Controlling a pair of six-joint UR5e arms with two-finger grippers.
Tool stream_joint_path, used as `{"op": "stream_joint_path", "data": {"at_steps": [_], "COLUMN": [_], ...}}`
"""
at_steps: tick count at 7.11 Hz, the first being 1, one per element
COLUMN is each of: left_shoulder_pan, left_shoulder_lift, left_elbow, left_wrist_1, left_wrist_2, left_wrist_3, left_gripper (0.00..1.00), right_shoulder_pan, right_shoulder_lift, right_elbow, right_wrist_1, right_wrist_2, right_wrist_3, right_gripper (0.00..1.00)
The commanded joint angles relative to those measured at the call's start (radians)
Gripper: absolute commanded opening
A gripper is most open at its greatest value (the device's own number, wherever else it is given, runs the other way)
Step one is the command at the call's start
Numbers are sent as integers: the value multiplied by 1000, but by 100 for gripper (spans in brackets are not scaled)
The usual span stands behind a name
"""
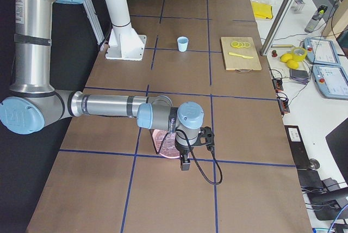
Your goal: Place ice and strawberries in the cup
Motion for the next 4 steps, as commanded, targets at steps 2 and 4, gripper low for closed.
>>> {"op": "stream_joint_path", "data": {"at_steps": [2,4], "left_shoulder_pan": [1,1], "left_shoulder_lift": [32,-2], "left_elbow": [-46,-145], "left_wrist_1": [87,304], "left_wrist_2": [-1,9], "left_wrist_3": [-6,-5], "left_gripper": [100,100], "right_shoulder_pan": [0,0], "right_shoulder_lift": [0,0], "right_elbow": [3,2], "right_wrist_1": [77,77], "right_wrist_2": [1,5], "right_wrist_3": [2,2], "right_gripper": [100,100]}}
